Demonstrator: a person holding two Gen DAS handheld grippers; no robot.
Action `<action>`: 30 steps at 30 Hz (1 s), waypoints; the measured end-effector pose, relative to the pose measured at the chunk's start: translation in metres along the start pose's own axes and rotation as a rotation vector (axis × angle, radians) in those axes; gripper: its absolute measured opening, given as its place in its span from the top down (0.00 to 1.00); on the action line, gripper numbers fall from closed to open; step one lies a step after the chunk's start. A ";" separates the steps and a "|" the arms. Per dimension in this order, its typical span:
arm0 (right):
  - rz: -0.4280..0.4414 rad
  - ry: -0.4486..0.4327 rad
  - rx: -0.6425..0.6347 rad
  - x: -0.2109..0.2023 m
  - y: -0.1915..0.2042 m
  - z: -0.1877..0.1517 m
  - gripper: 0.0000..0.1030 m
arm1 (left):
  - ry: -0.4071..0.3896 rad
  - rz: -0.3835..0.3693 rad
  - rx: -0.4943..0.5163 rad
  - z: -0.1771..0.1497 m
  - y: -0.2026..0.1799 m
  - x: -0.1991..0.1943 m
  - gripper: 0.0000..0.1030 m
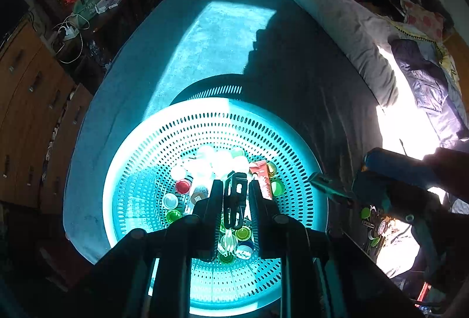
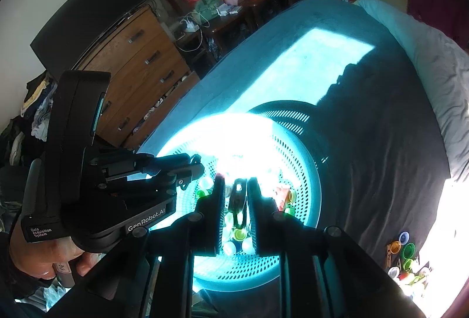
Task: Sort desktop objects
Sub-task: 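Open both tools to drop the metal clips into the basket, then return to the pile and grasp a blue bottle cap with the left tool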
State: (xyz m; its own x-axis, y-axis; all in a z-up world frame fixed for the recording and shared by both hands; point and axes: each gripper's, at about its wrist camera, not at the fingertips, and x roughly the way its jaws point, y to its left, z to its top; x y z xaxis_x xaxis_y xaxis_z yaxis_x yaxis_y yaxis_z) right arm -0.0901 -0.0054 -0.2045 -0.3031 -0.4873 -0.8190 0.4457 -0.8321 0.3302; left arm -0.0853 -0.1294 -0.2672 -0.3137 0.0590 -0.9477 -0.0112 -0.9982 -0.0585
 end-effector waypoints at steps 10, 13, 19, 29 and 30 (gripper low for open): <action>-0.013 -0.024 0.021 -0.013 -0.007 -0.006 0.46 | 0.000 0.010 -0.021 0.007 0.000 0.005 0.55; -0.032 -0.036 0.046 -0.020 -0.023 -0.014 0.43 | 0.010 -0.002 0.009 0.013 -0.019 0.013 0.54; -0.076 -0.024 0.188 -0.035 -0.080 -0.064 0.43 | 0.039 -0.088 0.143 0.018 -0.099 0.031 0.54; -0.194 0.029 0.488 -0.067 -0.203 -0.210 0.42 | 0.062 -0.294 0.487 -0.005 -0.279 0.139 0.47; -0.203 0.029 0.517 -0.070 -0.216 -0.224 0.42 | 0.066 -0.301 0.505 -0.004 -0.290 0.155 0.47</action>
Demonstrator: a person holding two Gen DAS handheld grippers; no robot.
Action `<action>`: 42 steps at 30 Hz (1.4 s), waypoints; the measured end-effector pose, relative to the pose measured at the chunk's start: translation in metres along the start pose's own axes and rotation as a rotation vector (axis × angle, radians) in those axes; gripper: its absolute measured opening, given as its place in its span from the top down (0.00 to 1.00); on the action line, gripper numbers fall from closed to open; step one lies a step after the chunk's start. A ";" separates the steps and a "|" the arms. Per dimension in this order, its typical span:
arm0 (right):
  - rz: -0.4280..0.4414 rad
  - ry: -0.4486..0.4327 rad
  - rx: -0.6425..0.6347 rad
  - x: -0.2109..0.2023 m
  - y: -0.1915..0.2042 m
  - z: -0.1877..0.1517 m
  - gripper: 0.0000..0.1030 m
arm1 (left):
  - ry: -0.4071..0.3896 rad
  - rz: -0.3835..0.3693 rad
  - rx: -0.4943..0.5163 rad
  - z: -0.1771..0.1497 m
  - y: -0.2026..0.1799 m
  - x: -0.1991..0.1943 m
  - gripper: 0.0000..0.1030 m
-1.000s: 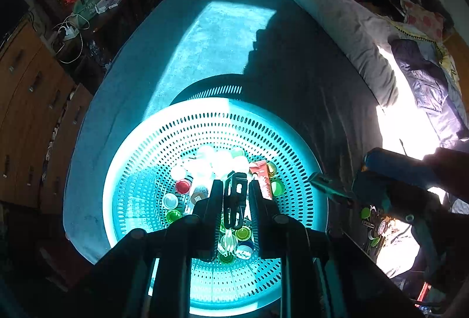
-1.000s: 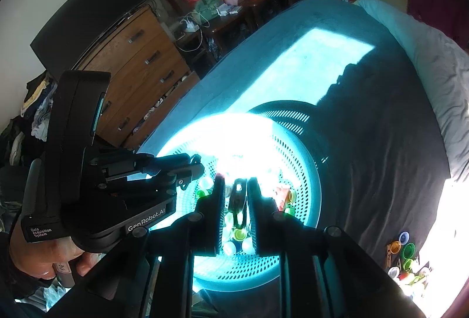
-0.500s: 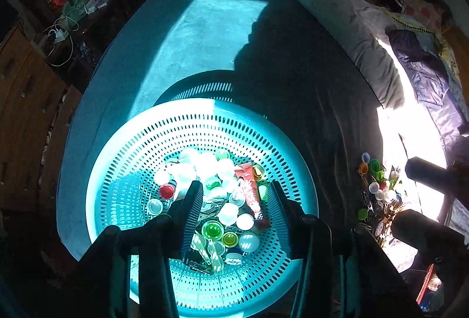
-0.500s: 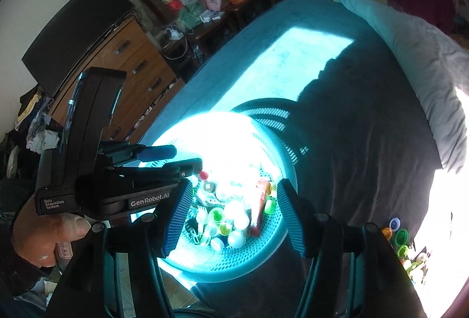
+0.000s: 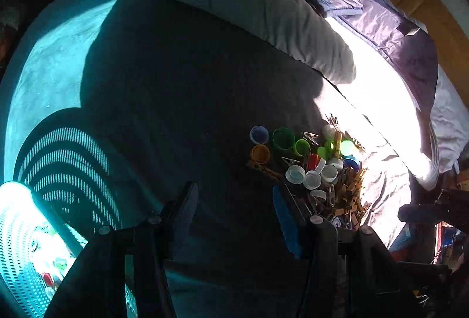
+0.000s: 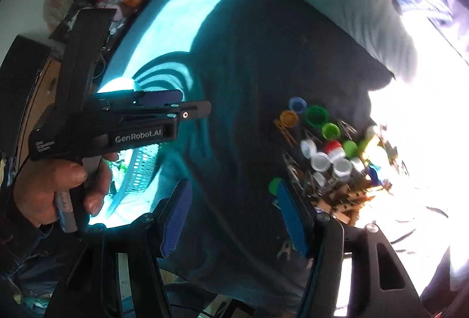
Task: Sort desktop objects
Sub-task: 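Return to the pile and grasp a blue bottle cap with the left tool, then grasp a green bottle cap with the right tool while the left tool lifts the blue cap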
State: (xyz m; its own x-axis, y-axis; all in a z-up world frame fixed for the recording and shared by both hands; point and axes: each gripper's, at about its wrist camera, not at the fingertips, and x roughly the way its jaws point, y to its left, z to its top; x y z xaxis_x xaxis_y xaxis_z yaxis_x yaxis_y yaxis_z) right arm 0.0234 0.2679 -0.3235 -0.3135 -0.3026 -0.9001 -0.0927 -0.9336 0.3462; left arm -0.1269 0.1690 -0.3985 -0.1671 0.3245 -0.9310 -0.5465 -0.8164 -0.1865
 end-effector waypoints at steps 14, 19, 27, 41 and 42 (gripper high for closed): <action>0.003 0.044 0.218 0.039 -0.143 -0.056 0.42 | 0.055 -0.009 0.140 0.045 -0.025 0.128 0.47; 0.029 0.033 0.227 0.047 -0.153 -0.051 0.42 | 0.076 0.013 0.164 0.050 -0.029 0.148 0.47; 0.035 -0.008 0.166 0.054 -0.160 -0.033 0.43 | 0.030 0.046 0.121 0.054 -0.018 0.138 0.70; -0.034 -0.051 -0.191 0.133 -0.115 0.069 0.46 | -0.054 0.064 -0.046 0.031 -0.004 0.075 0.70; -0.048 -0.043 -0.217 0.140 -0.110 0.070 0.46 | -0.055 0.063 -0.054 0.031 -0.005 0.076 0.70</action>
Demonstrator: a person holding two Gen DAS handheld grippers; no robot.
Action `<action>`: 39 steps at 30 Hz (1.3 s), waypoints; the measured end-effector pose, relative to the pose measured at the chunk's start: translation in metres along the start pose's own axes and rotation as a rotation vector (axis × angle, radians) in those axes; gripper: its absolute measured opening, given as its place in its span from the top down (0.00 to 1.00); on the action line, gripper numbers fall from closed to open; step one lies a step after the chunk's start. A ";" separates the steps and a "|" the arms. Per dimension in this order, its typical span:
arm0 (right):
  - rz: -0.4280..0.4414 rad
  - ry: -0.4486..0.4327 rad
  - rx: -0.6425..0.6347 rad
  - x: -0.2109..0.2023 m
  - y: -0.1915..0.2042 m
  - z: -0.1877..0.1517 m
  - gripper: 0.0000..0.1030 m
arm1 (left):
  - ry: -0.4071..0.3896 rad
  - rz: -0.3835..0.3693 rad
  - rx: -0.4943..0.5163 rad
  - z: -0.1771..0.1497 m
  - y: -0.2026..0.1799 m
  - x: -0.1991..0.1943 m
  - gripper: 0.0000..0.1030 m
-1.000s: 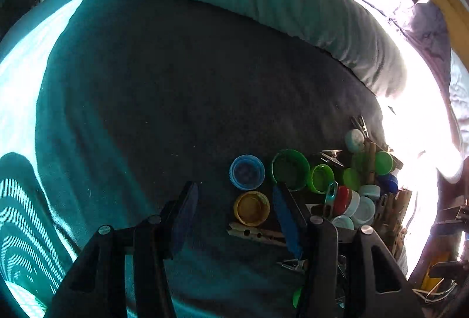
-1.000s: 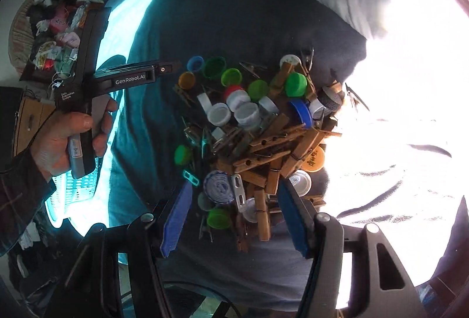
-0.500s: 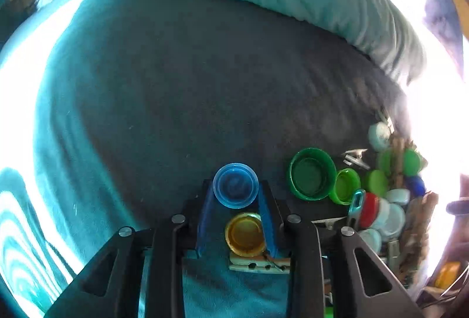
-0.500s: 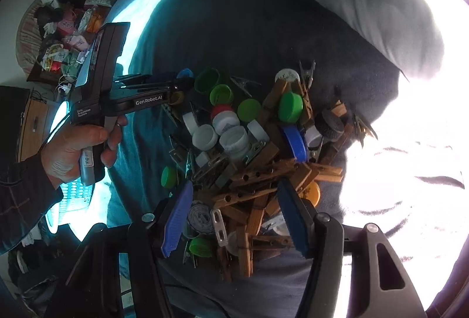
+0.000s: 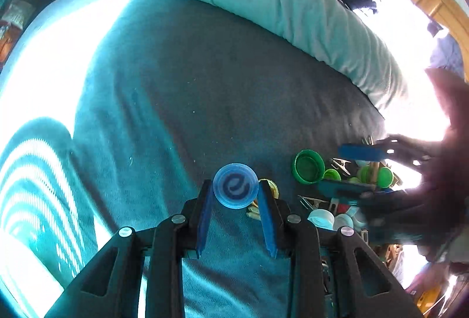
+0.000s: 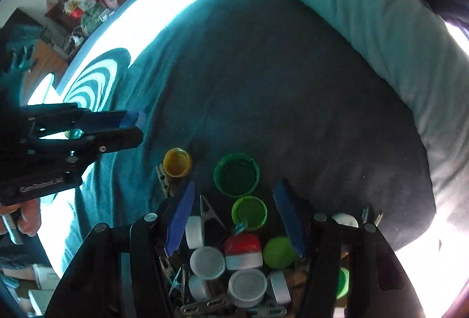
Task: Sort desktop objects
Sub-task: 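Grasp a green bottle cap with the right tool while the left tool lifts the blue cap, then carry the blue cap and the green cap over the teal basket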
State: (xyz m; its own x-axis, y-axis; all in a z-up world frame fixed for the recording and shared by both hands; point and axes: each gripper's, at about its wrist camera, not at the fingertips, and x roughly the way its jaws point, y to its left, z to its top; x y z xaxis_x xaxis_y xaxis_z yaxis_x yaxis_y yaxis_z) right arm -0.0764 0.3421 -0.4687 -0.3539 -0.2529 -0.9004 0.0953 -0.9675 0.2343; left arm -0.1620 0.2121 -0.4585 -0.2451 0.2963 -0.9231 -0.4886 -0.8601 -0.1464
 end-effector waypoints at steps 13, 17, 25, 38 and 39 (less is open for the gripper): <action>-0.024 0.036 -0.011 0.015 0.001 0.002 0.64 | -0.025 -0.011 -0.037 -0.003 -0.006 -0.021 0.70; -0.003 -0.021 0.025 -0.039 0.010 0.008 0.64 | -0.060 -0.014 -0.056 0.002 -0.005 -0.060 0.70; 0.034 -0.137 0.053 -0.153 0.061 0.032 0.64 | -0.161 0.000 -0.086 0.012 -0.005 -0.166 0.70; 0.103 -0.226 -0.133 -0.266 0.195 0.084 0.64 | -0.236 0.080 -0.157 -0.025 0.053 -0.319 0.70; 0.113 -0.230 -0.144 -0.270 0.206 0.087 0.64 | -0.241 0.089 -0.165 -0.029 0.060 -0.328 0.70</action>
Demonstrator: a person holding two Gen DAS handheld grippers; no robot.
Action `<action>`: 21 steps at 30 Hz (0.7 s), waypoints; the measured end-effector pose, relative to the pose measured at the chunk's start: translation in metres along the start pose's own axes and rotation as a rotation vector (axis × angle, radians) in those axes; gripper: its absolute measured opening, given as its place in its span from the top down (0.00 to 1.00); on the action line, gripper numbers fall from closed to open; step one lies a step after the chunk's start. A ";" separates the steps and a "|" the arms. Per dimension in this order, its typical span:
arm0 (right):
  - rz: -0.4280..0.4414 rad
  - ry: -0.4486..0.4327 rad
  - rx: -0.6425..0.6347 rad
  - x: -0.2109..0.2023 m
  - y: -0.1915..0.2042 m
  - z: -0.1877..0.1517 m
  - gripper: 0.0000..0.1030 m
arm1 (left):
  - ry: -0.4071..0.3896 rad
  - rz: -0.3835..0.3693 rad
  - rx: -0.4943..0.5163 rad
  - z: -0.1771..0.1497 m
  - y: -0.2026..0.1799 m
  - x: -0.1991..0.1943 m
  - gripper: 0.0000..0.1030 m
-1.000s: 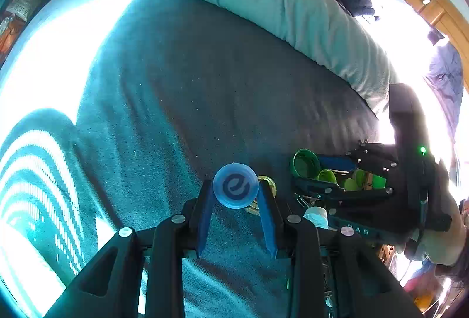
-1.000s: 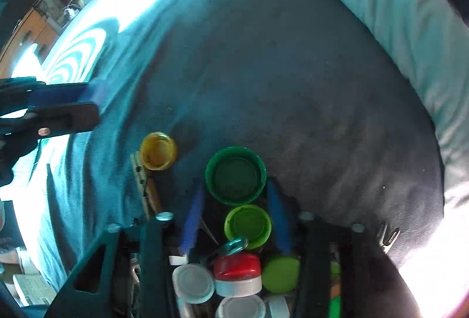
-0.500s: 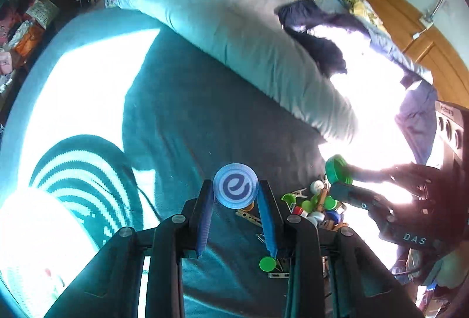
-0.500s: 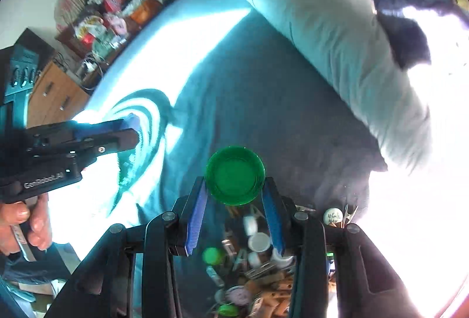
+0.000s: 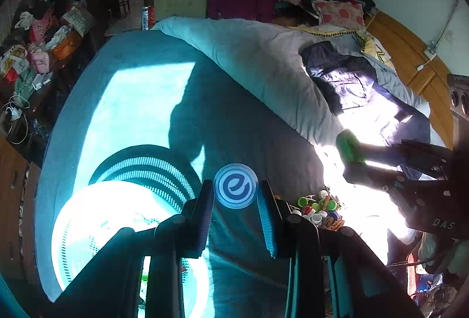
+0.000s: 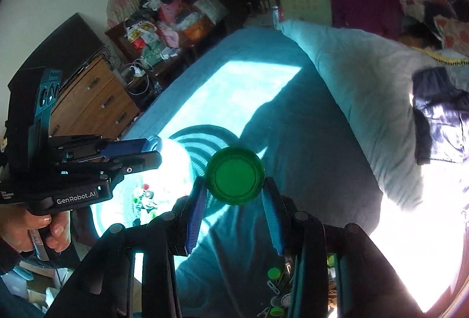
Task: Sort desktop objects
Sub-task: 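Carry the blue cap and the green cap over the teal basket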
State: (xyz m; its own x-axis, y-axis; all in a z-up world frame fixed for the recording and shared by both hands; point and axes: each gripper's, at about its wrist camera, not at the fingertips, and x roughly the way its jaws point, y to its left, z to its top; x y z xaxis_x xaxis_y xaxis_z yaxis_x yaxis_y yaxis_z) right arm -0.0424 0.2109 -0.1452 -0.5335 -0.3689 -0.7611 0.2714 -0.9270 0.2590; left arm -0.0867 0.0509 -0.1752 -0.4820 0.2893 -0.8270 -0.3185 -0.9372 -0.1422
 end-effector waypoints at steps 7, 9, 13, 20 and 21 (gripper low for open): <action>0.082 -0.001 -0.100 0.000 0.080 0.025 0.64 | -0.030 0.059 -0.072 -0.007 0.058 -0.044 0.70; 0.104 0.004 -0.128 0.002 0.101 0.030 0.64 | -0.030 0.073 -0.092 -0.009 0.072 -0.050 0.70; 0.140 0.019 -0.159 0.009 0.132 0.038 0.64 | -0.025 0.095 -0.125 -0.015 0.099 -0.060 0.70; 0.197 0.071 -0.149 0.028 0.159 0.044 0.64 | -0.004 0.109 -0.154 -0.028 0.129 -0.072 0.70; 0.202 0.079 -0.147 0.030 0.161 0.045 0.64 | 0.000 0.107 -0.155 -0.029 0.132 -0.073 0.70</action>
State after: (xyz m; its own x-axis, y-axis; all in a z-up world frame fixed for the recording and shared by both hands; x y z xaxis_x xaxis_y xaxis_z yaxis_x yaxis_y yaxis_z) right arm -0.0513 0.0475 -0.0998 -0.3942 -0.5334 -0.7484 0.4825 -0.8132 0.3254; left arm -0.0701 -0.0994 -0.1497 -0.5064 0.1862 -0.8420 -0.1360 -0.9814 -0.1352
